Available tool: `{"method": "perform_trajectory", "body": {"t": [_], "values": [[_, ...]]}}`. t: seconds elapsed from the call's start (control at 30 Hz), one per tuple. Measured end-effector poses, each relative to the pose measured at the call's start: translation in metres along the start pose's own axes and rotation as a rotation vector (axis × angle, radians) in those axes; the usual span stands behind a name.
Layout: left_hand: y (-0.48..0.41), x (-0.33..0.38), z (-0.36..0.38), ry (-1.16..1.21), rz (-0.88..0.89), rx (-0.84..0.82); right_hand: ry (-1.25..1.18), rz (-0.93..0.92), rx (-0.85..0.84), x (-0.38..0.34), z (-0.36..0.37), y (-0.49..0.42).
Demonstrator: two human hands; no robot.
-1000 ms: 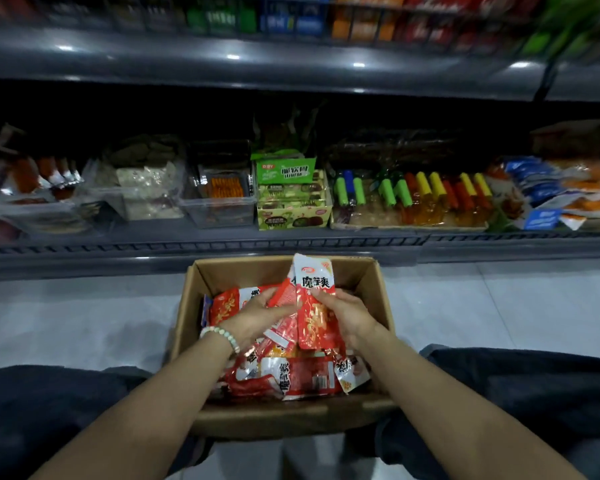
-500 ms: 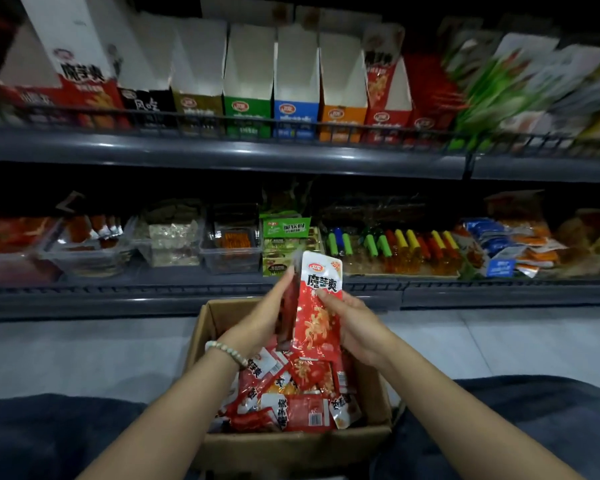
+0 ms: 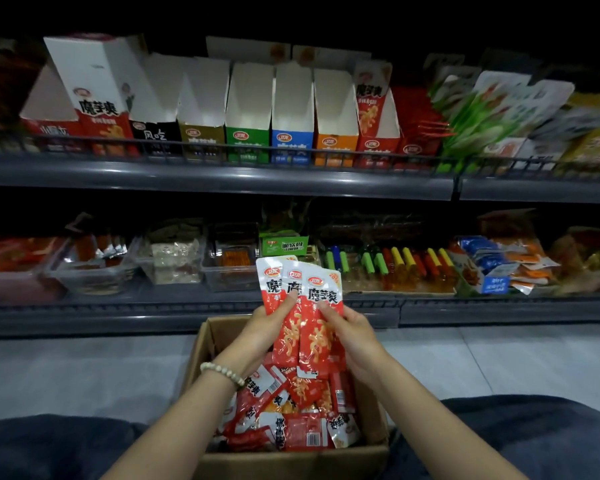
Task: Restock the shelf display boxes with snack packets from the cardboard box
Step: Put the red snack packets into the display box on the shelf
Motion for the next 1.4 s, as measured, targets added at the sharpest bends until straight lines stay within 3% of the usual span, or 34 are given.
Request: {"method": "perform_trajectory", "body": {"t": [0.13, 0.23, 0.43, 0.67, 0.93, 1.17, 1.4], "values": [[0.002, 0.004, 0.010, -0.103, 0.123, 0.085, -0.140, 0.063, -0.026, 0.001, 0.008, 0.002], [-0.003, 0.002, 0.011, -0.104, 0.130, 0.109, -0.160, 0.016, 0.057, -0.004, 0.001, -0.002], [0.003, 0.014, 0.017, -0.070, 0.176, 0.019, -0.242, -0.107, 0.148, -0.024, -0.008, -0.005], [0.008, 0.031, 0.034, -0.197, 0.223, -0.142, -0.060, -0.291, 0.125, -0.038, 0.010, -0.006], [0.008, 0.084, 0.038, -0.181, 0.362, -0.175, 0.032, -0.475, 0.171, -0.101, 0.018, -0.014], [0.011, 0.145, 0.036, -0.216, 0.485, -0.176, 0.144, -0.644, -0.058, -0.204, 0.001, -0.012], [0.015, 0.206, 0.041, -0.303, 0.558, -0.174, 0.363, -0.647, -0.205, -0.272, 0.001, -0.011]]}}
Point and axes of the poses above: each hand's wrist, its own y-axis away from the middle knuckle, its own z-axis out of the palm, x = y × z, the point moved 1 cm from there along -y, towards the middle knuckle, and after that the axes turned 3 degrees about x, right-handed, at the moved point
